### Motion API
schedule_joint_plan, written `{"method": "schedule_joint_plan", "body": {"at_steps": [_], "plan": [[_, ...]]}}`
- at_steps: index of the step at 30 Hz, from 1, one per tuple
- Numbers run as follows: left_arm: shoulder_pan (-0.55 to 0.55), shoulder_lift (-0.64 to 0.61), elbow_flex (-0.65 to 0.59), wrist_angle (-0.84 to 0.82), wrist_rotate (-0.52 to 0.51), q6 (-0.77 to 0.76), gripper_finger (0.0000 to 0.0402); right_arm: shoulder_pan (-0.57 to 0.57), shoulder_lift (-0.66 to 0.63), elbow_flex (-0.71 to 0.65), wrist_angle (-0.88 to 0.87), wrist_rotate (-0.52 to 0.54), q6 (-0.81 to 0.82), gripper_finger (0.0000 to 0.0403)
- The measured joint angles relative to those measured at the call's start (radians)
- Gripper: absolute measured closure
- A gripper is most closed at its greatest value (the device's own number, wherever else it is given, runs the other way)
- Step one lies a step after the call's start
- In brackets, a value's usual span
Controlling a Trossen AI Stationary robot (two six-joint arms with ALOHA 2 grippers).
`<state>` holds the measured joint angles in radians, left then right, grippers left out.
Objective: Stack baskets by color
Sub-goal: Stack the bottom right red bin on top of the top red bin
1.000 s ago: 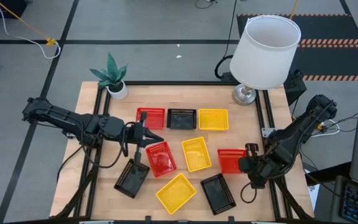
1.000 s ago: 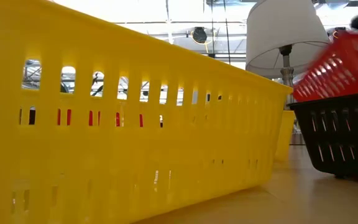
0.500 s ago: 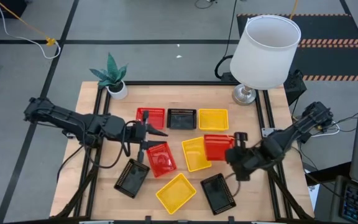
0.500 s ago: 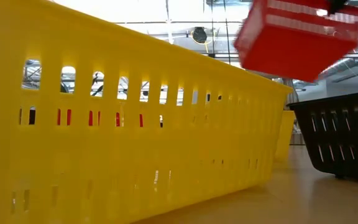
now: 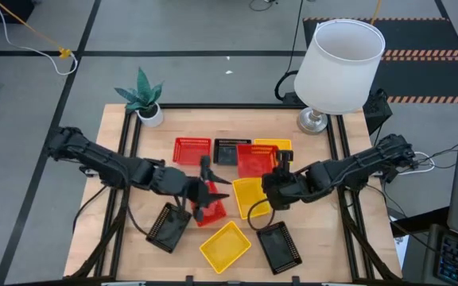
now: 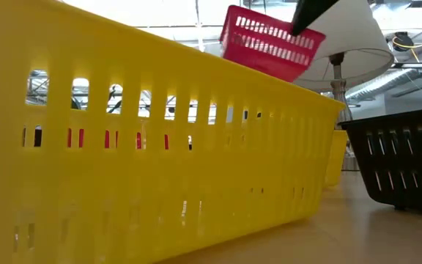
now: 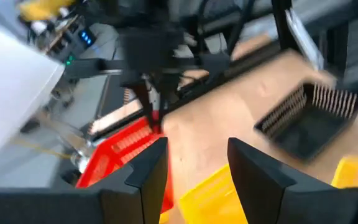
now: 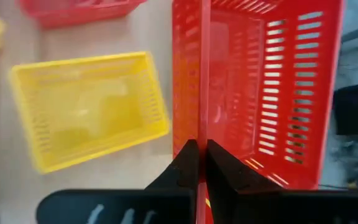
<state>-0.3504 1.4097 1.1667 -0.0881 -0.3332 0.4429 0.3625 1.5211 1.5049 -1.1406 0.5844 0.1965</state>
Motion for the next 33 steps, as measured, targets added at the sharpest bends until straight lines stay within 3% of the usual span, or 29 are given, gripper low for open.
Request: {"method": "schedule_joint_plan", "body": {"at_steps": [6,10,18,27,33], "plan": [[-0.004,0.044,0.0,0.071,-0.011,-0.003,0.0231,-0.004,0.0,-0.019,0.027,0.092,-0.03,0.0399],[0.003,0.046,0.0,0.08,-0.053,-0.039,0.0231,-0.024,0.0,-0.041,0.074,0.099,-0.072,0.0399],[0.01,0.046,0.001,0.047,-0.277,-0.13,0.0225,-0.056,0.0,-0.041,0.171,0.099,-0.126,0.0399],[0.05,0.062,0.127,-0.292,-0.297,-0.391,0.0216,-0.089,0.0,-0.084,0.246,0.098,-0.151,0.0399],[0.046,0.058,0.138,-0.284,-0.265,-0.228,0.0235,-0.113,0.0,-0.138,0.331,0.096,-0.217,0.0399]]}}
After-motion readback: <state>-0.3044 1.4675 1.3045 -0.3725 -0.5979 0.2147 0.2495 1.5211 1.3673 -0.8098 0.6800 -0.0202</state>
